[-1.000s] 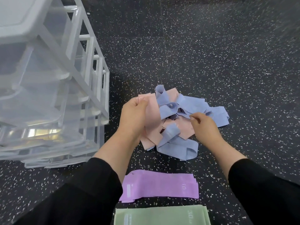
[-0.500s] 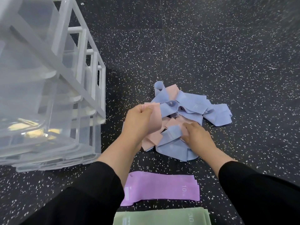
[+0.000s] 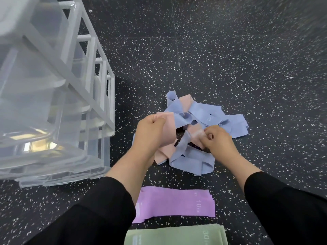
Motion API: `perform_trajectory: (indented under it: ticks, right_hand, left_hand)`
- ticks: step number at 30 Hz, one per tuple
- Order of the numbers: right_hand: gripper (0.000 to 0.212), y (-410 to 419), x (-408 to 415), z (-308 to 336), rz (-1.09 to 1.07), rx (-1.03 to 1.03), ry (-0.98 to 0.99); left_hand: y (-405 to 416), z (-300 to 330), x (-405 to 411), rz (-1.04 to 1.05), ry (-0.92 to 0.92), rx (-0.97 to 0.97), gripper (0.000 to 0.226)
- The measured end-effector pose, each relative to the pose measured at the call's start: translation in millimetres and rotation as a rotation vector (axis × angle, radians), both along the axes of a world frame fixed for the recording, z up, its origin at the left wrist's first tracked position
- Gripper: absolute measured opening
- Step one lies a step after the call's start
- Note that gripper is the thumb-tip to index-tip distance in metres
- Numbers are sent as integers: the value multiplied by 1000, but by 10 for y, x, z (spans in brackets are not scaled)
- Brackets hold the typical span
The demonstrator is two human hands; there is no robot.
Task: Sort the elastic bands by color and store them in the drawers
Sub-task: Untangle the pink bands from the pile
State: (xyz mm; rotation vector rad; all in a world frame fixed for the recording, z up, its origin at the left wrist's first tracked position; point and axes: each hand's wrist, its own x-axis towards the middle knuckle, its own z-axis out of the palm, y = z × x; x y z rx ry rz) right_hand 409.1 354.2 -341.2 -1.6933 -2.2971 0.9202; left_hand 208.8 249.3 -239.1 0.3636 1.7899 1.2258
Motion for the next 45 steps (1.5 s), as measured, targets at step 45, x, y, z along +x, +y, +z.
perform_trajectory:
  ticks: [45]
  right_hand:
    - [15,-891,-602,1864,75,-373,683]
  left_hand:
    - [-697,813,161,249,-474,270,30]
